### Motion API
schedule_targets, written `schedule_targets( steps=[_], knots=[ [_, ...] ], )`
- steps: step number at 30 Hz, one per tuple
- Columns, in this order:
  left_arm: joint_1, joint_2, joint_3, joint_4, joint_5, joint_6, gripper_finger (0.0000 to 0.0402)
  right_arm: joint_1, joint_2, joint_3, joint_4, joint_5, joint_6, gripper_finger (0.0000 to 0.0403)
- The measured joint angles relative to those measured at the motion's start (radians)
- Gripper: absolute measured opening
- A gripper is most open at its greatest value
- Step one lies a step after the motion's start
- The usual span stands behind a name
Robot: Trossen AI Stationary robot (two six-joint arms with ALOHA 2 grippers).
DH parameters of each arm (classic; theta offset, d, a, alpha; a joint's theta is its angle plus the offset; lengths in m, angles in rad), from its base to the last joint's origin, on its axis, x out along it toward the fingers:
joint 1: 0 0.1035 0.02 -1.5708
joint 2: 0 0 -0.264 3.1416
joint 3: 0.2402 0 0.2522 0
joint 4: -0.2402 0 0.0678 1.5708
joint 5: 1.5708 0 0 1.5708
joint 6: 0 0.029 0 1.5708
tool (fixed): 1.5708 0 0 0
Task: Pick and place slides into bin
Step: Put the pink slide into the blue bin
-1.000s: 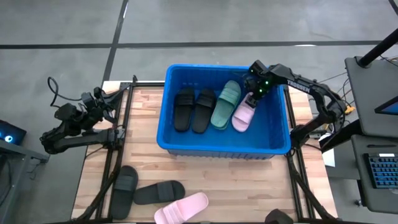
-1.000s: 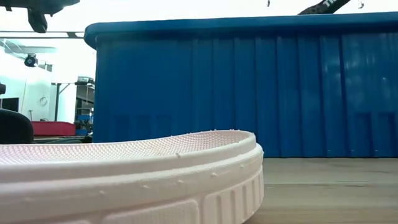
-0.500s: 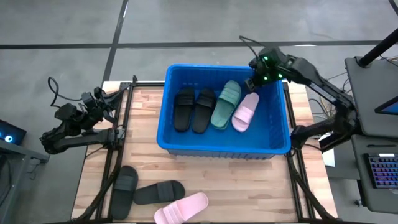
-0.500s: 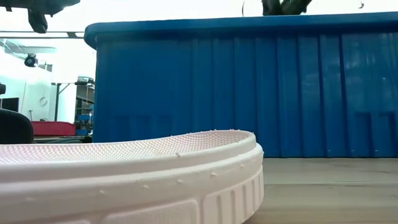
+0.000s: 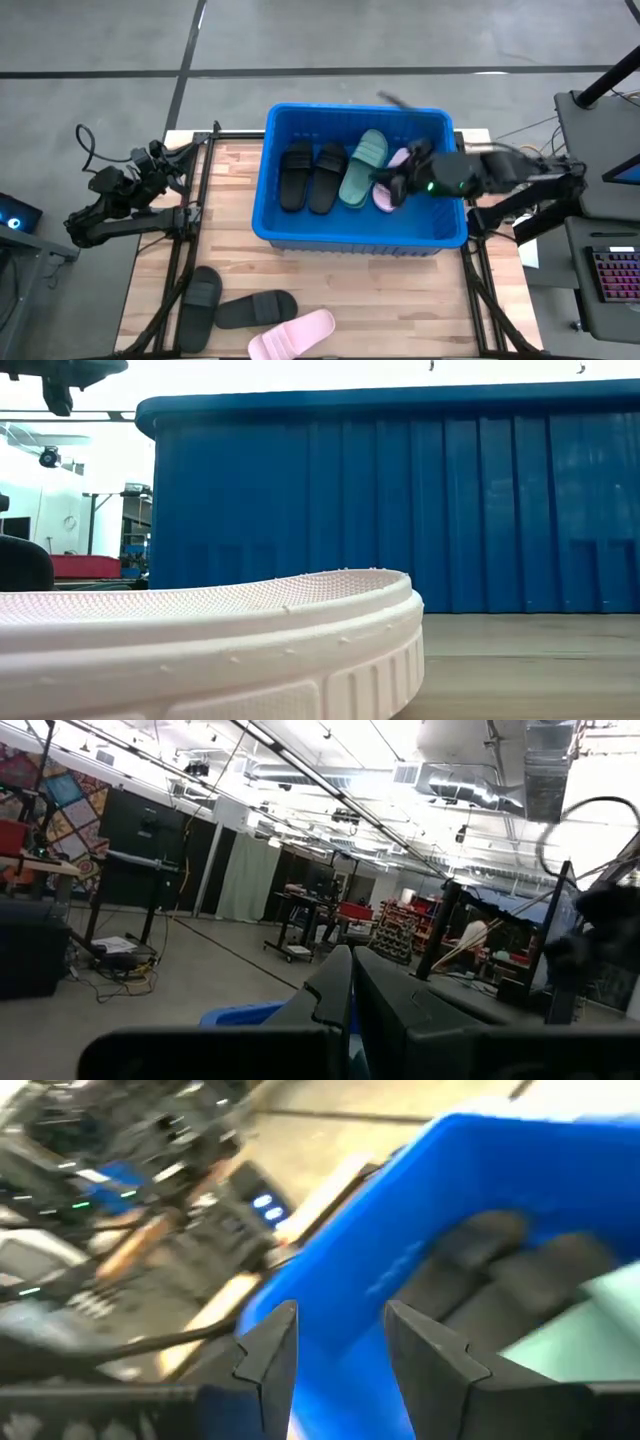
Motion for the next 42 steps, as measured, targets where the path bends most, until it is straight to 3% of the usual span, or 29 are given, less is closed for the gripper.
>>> schedule_targets(
  steps=[9,16,21,28,36,42],
  knots=[
    [0.0,0.0,-0.001,-0.005,0.0,0.002,0.0,0.173,0.241,-0.002,0.283,-0.002,0.06,0.0156],
    [0.0,0.0,-0.001,-0.005,0.008,0.004,0.0,0.184,0.412,-0.003,0.512,-0.036,0.136,0.0234],
    [0.0,0.0,-0.002,-0.006,0.011,0.048,0.0,0.183,0.496,-0.003,0.535,-0.152,0.265,0.0271],
    [0.0,0.001,-0.002,-0.006,0.012,0.05,0.0,0.226,0.605,0.023,0.545,-0.192,0.397,0.026],
    [0.0,0.0,-0.002,-0.01,0.014,0.049,0.0,0.289,0.745,0.2,0.539,-0.251,0.406,0.0247],
    [0.0,0.0,-0.002,-0.01,-0.014,0.05,0.0,0.3,0.898,0.374,0.51,-0.376,0.478,0.0268]
  ],
)
